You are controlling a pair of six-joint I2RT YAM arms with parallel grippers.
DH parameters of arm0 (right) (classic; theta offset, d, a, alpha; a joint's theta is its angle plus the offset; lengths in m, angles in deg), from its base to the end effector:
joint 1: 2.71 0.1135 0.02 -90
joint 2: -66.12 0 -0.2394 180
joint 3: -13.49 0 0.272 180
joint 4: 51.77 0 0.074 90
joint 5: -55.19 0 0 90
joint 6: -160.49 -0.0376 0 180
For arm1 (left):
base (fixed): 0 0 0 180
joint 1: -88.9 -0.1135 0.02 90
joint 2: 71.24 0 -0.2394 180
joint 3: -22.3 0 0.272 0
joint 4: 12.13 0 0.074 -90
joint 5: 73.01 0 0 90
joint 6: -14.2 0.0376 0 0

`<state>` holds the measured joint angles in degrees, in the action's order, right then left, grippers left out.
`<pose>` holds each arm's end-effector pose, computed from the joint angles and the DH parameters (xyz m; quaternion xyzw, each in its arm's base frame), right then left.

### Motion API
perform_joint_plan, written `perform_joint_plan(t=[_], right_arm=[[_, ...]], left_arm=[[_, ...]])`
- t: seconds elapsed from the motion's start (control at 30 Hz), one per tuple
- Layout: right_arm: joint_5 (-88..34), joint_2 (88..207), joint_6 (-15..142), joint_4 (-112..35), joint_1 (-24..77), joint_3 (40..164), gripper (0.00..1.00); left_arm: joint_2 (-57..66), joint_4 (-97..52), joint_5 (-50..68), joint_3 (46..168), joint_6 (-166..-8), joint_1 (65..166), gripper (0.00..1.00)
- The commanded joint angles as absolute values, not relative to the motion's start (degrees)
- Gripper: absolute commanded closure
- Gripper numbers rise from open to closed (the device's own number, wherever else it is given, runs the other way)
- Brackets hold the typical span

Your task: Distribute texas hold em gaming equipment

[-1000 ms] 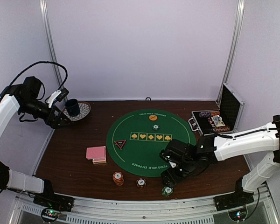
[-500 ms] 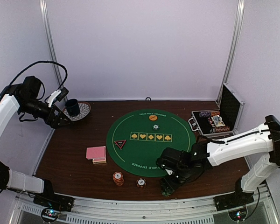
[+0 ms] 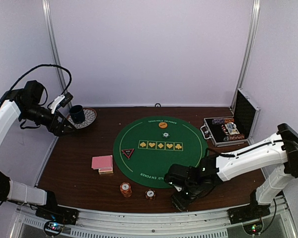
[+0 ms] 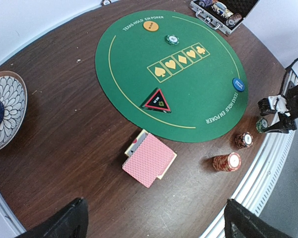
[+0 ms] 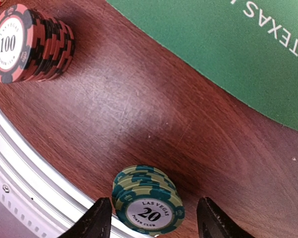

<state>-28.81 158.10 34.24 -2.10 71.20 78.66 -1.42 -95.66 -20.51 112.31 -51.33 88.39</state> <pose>0.0786 0.2865 0.1218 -0.3259 0.9366 0.1261 0.0247 0.2395 -0.0208 0.3393 0.2638 0.8860 -0.2582 0.2808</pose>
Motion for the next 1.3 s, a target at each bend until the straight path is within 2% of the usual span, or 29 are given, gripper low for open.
perform_joint_plan(t=[0.0,0.2,0.5,0.73,0.87,1.07,1.27], right_arm=[[-31.4,158.7,34.4,-0.3,71.6,80.8,0.38],[-31.6,158.7,34.6,0.6,72.0,81.6,0.42],[-30.7,160.8,34.5,-0.2,72.5,81.5,0.38],[-31.7,160.1,34.3,0.4,72.8,81.8,0.46],[-31.8,159.8,34.6,1.7,73.0,82.5,0.4],[-32.0,159.7,34.7,2.5,73.3,83.5,0.39],[-32.1,160.0,34.7,2.6,73.3,83.6,0.45]], left_arm=[[-1.7,-95.1,-21.1,113.7,-51.5,88.7,0.02],[-1.9,-95.3,-21.1,113.4,-51.5,88.7,0.02],[-2.4,-95.2,-20.8,113.3,-51.3,88.7,0.02],[-2.6,-95.2,-21.0,113.3,-51.2,88.7,0.02],[-2.6,-95.2,-21.3,113.4,-51.2,88.7,0.02],[-2.6,-95.3,-21.5,113.1,-51.2,88.7,0.02],[-2.8,-95.2,-21.4,113.0,-51.1,88.7,0.02]])
